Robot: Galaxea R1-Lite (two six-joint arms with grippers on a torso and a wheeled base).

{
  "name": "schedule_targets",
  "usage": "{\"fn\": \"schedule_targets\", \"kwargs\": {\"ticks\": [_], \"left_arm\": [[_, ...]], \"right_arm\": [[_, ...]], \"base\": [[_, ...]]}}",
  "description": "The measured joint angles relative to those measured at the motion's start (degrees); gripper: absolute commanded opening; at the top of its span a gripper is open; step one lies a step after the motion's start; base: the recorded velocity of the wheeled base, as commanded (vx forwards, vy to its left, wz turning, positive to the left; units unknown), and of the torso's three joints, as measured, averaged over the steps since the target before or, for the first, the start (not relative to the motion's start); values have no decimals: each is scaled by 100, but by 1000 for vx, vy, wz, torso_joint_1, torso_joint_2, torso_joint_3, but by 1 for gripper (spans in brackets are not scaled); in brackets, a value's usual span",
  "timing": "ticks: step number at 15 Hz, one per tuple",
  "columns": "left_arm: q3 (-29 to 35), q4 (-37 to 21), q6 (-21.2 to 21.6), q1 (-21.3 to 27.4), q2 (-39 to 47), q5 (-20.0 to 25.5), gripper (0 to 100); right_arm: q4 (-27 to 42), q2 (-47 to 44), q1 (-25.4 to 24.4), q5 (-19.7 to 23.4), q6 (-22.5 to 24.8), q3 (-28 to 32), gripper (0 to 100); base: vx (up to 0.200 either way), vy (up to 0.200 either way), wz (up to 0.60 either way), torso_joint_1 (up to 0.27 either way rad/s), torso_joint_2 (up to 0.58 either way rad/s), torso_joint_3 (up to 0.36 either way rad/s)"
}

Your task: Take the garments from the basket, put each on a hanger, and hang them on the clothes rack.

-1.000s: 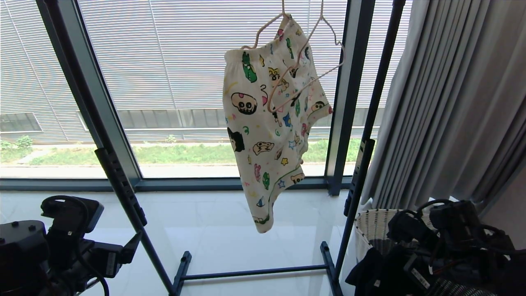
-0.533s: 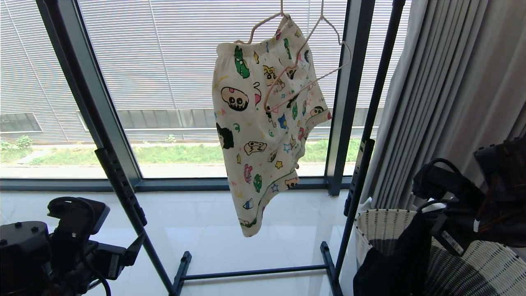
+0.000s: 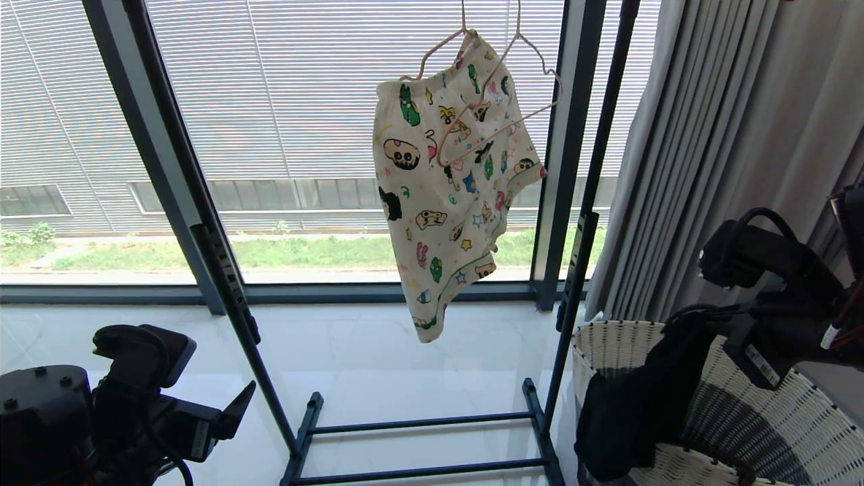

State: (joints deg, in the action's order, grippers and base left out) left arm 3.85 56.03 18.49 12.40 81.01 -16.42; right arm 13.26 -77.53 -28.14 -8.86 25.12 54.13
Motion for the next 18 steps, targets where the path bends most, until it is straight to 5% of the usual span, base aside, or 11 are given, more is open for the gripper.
{"fn": "schedule_targets", "kwargs": {"ticks": [6,10,14,18], "left_arm": [[2,2,0,135,-37,0,100],[2,2,-44,684,-57,99,100],[260,-4,-98,1598,-206,1816,100],[1161,-35,-400,2728,107,1986,100]], "right_arm": [[4,0,-173,2,-6,138,0],[-13,6,-430,57,-85,183,0],[-11,9,-850,217,-384,389,0],[-5,16,-1502,219,-616,585,0]], "base": [[-200,0,0,5,3,3],[0,0,0,0,0,0],[0,0,0,0,0,0],[0,0,0,0,0,0]]}}
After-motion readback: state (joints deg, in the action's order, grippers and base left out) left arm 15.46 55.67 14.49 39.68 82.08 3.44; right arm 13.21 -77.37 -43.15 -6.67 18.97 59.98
